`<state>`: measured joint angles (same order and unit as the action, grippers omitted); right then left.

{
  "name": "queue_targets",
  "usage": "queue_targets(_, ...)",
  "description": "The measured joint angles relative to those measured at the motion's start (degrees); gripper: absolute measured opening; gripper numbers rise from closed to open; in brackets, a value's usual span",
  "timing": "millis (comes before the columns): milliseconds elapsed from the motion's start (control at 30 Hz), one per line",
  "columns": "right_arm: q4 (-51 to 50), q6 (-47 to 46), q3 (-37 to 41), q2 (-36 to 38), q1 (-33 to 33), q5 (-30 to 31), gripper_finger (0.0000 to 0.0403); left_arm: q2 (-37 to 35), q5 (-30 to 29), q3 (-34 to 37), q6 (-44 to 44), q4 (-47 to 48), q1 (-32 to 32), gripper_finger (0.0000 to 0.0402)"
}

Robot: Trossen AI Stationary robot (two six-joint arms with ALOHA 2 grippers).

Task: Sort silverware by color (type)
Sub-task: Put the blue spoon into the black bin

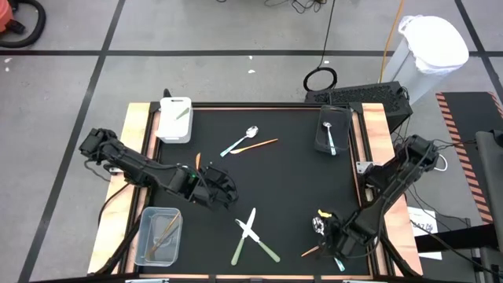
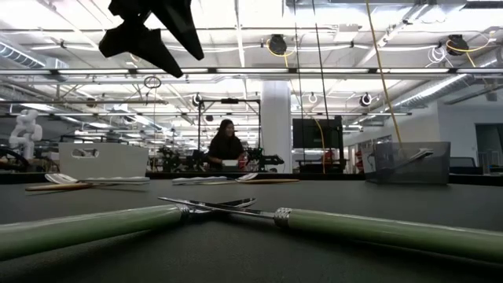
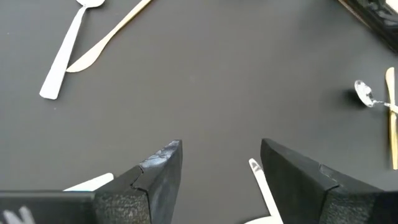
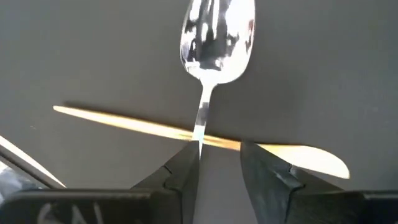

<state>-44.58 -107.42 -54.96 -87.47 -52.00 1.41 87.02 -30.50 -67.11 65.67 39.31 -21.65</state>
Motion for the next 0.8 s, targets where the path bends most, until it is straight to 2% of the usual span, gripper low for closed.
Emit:
queue_targets(233,-1.11,-1.46,0.00,-2.39,-0.80,-1.76,0.0115,-0.02,2.46,0.00,-0.07,1.90,2.42,0.0218)
queue_targets(367,2.09,-1.60,0.00,-4.78,-0.47,-4.20,0.0118,-0.02,3.56,0.00,-0.44,1.94,3.06,0.0218)
queue_targets(567,5.97,-1.55,0.00,-6.48,-0.47,-4.28,0.0150,-0.02,3.90,0.01,-0.42,1.96,3.03,0.0218)
queue_targets(800,6.28,-0.08,0.00,-4.39,-0.47,-4.48,0.0193,-0.04,4.37,0.01,-0.39,1.96,3.03,0.0219)
